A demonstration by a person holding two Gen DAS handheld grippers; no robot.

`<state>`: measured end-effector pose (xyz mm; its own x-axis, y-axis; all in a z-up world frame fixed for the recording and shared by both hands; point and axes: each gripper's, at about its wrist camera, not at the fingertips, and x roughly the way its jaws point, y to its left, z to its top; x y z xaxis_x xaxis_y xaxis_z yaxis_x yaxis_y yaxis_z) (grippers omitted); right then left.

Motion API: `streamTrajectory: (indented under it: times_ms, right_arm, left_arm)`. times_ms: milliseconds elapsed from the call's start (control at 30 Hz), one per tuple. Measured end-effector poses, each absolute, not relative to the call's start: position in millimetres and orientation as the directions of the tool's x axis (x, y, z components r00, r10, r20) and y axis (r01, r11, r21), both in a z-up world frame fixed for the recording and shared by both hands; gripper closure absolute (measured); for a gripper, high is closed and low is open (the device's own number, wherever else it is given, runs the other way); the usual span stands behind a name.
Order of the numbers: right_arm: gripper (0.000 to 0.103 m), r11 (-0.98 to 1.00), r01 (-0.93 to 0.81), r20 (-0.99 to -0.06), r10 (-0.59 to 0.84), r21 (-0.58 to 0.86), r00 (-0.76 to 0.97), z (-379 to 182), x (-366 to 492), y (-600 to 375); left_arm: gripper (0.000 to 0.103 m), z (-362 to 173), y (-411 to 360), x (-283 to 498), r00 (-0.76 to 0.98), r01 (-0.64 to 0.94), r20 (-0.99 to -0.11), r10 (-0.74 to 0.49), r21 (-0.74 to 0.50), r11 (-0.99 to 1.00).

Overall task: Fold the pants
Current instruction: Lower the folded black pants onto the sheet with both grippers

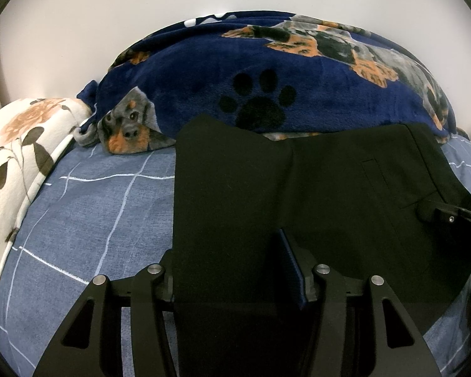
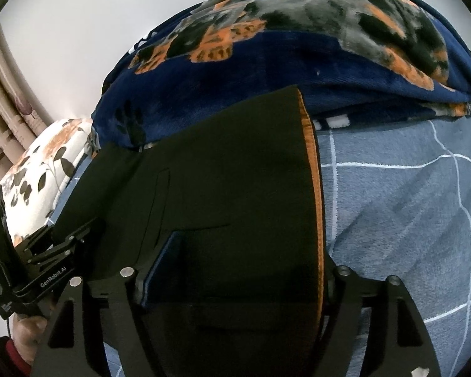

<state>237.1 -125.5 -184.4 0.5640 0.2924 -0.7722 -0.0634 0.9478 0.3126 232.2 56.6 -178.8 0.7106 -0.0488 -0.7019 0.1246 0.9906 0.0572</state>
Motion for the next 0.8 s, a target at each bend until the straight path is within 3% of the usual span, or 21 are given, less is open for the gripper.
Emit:
streamTrajectory:
  times_ms: [800]
  right_arm:
    - [0.025, 0.949, -0.067, -0.773, 0.29, 0.308, 0.565, -184.8, 237.9, -123.8]
  left_arm:
    - [0.047, -177.9, 55.6, 232.1, 0.712, 0.117, -0.701, -0.041, 0.061, 0.991]
